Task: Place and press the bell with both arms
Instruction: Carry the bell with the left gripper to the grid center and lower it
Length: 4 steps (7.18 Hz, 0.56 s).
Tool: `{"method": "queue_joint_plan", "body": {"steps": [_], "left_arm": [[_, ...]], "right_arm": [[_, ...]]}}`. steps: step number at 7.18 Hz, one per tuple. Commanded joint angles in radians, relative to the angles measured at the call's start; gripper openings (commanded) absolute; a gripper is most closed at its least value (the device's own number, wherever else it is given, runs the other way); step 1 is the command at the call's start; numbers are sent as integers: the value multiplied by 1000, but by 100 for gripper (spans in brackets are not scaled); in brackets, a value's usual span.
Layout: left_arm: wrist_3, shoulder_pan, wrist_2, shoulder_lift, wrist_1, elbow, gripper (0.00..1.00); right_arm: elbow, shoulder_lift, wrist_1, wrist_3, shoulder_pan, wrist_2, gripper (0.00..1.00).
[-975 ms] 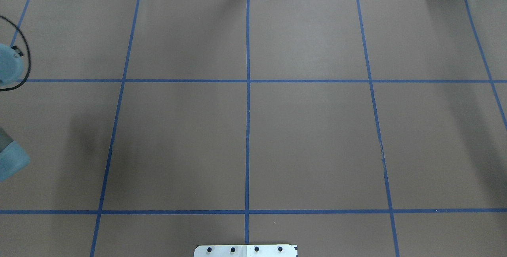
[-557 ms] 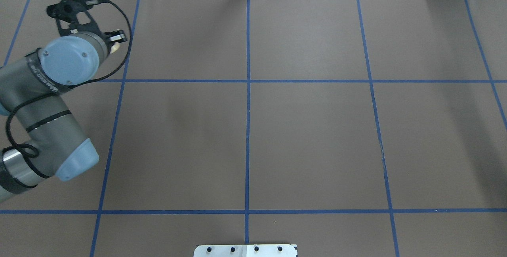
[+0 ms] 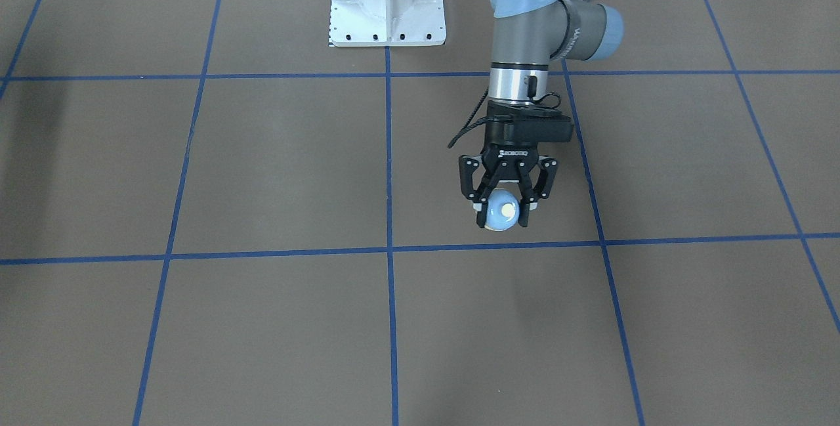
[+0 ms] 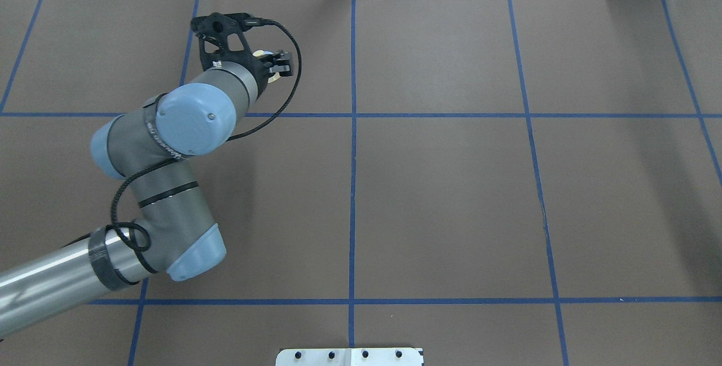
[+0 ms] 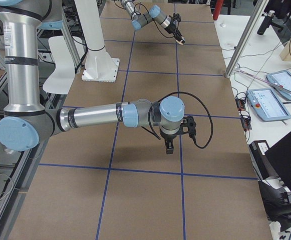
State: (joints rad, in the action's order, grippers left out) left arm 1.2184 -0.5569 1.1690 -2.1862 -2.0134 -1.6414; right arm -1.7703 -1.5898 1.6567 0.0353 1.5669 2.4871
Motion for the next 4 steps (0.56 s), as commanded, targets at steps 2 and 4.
{"method": "queue_joint_plan", "body": {"steps": [2, 4], "left_arm": [[-5, 112, -143, -156, -152, 292, 0], [-4, 138, -178, -226, -230, 450, 0]], "right_arm": [[6, -1, 0, 0, -7, -1, 100], [8, -1, 0, 0, -16, -1, 100]]}}
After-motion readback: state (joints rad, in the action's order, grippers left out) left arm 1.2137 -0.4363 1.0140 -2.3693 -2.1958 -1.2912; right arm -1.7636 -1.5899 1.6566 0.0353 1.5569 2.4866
